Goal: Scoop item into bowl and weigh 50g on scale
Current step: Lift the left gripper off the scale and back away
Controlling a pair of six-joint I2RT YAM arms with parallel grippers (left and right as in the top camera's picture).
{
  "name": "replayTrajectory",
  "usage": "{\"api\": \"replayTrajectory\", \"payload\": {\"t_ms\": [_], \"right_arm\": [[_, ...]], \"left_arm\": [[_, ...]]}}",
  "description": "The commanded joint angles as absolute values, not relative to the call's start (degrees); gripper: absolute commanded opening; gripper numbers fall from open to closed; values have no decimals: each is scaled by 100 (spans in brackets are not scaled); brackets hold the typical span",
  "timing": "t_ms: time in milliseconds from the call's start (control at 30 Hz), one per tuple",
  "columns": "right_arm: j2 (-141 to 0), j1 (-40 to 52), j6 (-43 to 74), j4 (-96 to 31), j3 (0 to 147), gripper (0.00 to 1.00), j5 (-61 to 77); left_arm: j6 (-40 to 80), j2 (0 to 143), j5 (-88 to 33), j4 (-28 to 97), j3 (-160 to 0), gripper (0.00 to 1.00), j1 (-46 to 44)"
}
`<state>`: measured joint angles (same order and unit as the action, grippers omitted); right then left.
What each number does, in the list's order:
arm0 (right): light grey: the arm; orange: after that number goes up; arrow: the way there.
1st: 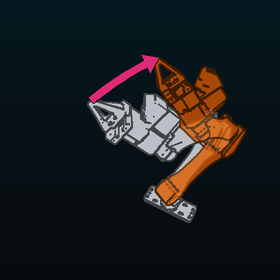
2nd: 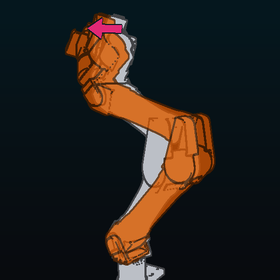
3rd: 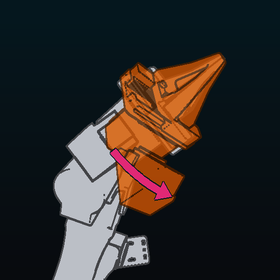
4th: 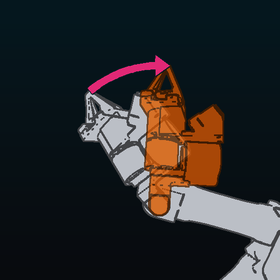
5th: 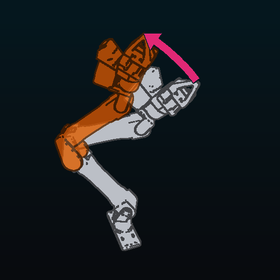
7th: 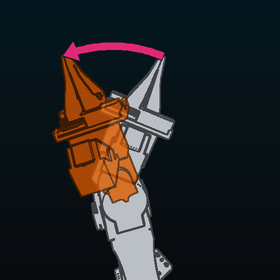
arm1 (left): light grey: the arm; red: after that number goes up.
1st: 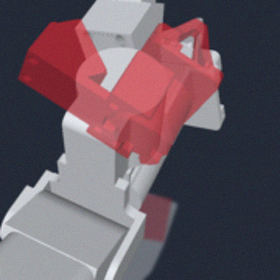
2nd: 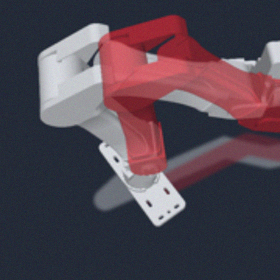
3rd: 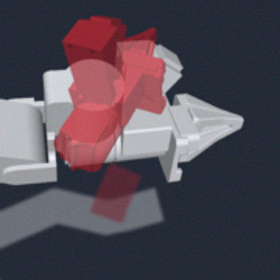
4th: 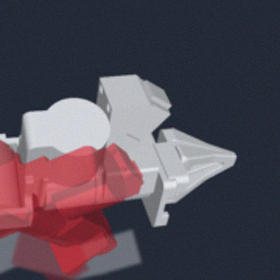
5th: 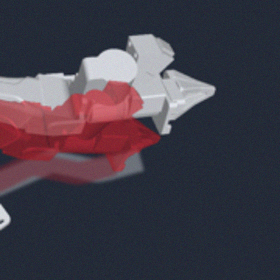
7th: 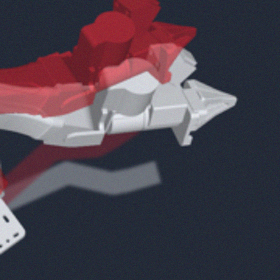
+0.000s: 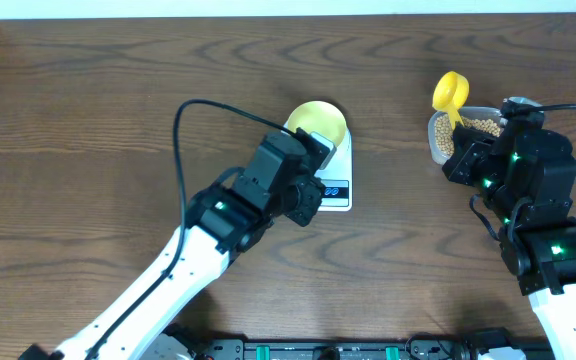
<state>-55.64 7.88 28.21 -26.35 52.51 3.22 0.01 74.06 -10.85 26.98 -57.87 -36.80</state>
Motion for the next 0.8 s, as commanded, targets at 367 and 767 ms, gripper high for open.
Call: {"api": "replayTrajectory", "payload": {"t_ms": [367, 767], "right_arm": [[-5551, 770, 2827, -2655, 5356, 1, 360], [-5551, 770, 2825, -2637, 5356, 1, 357]], "left_arm": [[25, 7240, -1094, 2731, -5791, 9, -3640], [32, 7269, -825, 2794, -5791, 55, -3638]]}}
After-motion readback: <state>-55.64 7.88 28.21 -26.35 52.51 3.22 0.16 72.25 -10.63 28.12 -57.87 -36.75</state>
